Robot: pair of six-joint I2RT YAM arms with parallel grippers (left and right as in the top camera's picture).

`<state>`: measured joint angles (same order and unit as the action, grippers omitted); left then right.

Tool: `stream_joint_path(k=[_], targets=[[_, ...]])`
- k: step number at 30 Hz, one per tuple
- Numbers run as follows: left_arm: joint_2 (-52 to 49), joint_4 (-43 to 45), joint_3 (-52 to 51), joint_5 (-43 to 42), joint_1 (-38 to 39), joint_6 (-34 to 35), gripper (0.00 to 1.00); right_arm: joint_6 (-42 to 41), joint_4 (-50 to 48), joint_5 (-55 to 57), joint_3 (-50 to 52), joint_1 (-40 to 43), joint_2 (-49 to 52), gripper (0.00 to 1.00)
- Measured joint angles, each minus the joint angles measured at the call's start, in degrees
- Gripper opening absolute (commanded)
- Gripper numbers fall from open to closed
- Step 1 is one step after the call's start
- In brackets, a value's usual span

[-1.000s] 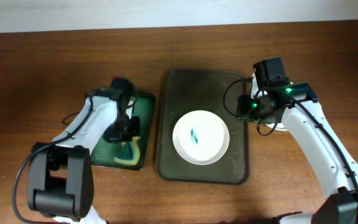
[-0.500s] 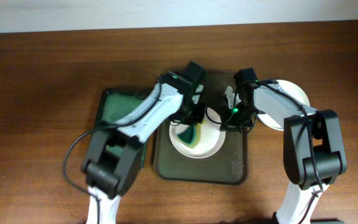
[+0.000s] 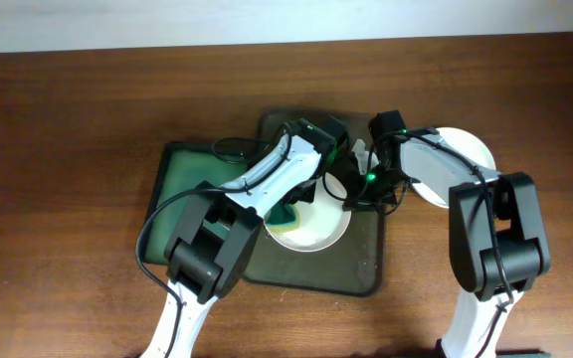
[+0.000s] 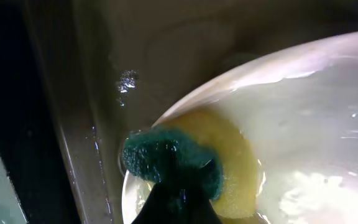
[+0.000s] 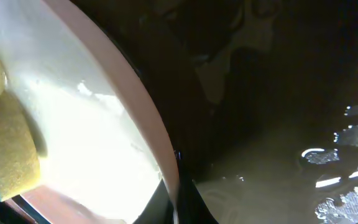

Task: Clean dirty plates on tray and stack at the side
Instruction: 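Scrub the held plate with the sponge in the left gripper, then return the sponge to the water tray with the left gripper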

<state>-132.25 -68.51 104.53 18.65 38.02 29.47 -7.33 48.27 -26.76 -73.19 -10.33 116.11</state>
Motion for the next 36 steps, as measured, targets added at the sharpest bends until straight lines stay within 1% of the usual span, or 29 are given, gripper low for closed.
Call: stream_joint_path(k=[1,4,5,6,8,10,12,14,15,18,20,21,23,25,27,28,29,31,32,33,34,35,36], targets=[[0.00,0.61,-0.07,-1.46,-0.07,-0.04,0.00,-0.02,0.09,0.09,0.00,0.00,0.00,0.04],[0.90,11.63,-0.17,-27.45,-4.74,-6.71,0.00,-0.20,2.43,4.13,-0.11,2.64,-0.79,0.04],[0.17,14.99,-0.17,-37.11,-4.24,-8.55,0.00,-0.20,2.49,4.48,-0.11,2.73,-0.81,0.04],[-0.44,15.85,-0.17,-41.86,-1.79,-9.35,0.00,-0.20,2.54,4.52,-0.11,2.73,-0.81,0.04],[-0.55,14.91,-0.15,-42.27,0.11,-9.33,0.00,-0.61,2.67,4.48,-0.11,2.75,-0.81,0.04],[-0.55,11.85,0.39,-39.28,-0.22,-9.29,0.00,-0.52,2.58,3.69,-0.04,2.34,-0.74,0.04],[-0.28,5.95,1.22,-30.97,-0.39,-7.85,0.00,-0.39,1.60,1.75,0.00,0.68,-0.33,0.04],[0.04,-0.81,1.31,-14.69,-1.88,-4.87,0.00,-0.42,1.36,1.11,0.00,0.15,-0.22,0.04],[0.02,-2.47,1.16,-9.64,-3.21,-4.04,0.00,-0.39,1.33,1.07,0.00,0.15,-0.22,0.04],[-0.09,-4.04,1.05,-6.80,-3.96,-2.36,0.00,-0.44,0.66,-1.11,0.00,-0.46,0.31,0.04],[-0.15,-4.04,1.01,-7.13,-4.02,-1.84,0.00,-0.42,0.66,-1.22,0.00,-0.52,0.35,0.04],[-0.15,-3.13,0.96,-10.23,-4.79,-2.23,0.00,-0.46,0.68,-1.22,0.00,-0.52,0.35,0.04],[0.20,-0.48,0.66,-21.35,-7.43,-5.70,0.00,-0.50,1.62,-0.35,-0.07,-0.09,0.31,0.04],[0.28,3.89,0.44,-29.66,-7.98,-8.02,0.00,-0.46,3.10,2.14,-0.04,1.77,-0.31,0.04],[0.20,7.23,0.31,-35.39,-5.77,-9.16,0.00,-0.42,3.45,3.15,-0.04,2.14,-0.46,0.04],[-0.04,7.93,0.28,-38.16,-3.34,-9.79,0.00,-0.37,3.45,3.15,-0.04,2.14,-0.46,0.04],[-0.33,7.43,0.28,-39.54,-1.25,-10.29,0.00,-0.35,3.48,3.15,-0.04,2.14,-0.46,0.04],[-0.50,4.79,0.79,-40.63,-1.40,-11.17,0.00,-0.22,3.63,3.19,-0.07,2.14,-0.46,0.04],[-0.85,0.74,1.53,-41.20,-1.84,-12.72,0.00,-0.17,3.78,3.32,-0.07,2.10,-0.57,0.04],[-0.98,-4.46,2.67,-40.37,-2.27,-14.10,0.00,-0.17,3.93,3.56,0.11,1.81,-0.92,0.04],[-0.92,-6.51,3.61,-39.17,-2.56,-14.58,0.00,-0.17,3.96,3.91,0.28,1.60,-1.20,0.04],[-0.22,-8.31,4.00,-36.98,-3.06,-14.99,0.00,-0.20,4.00,4.52,0.66,1.31,-1.95,0.04],[2.64,-11.17,4.00,-32.76,-4.48,-15.21,0.00,-0.39,4.57,5.57,1.46,0.90,-3.52,0.04]])
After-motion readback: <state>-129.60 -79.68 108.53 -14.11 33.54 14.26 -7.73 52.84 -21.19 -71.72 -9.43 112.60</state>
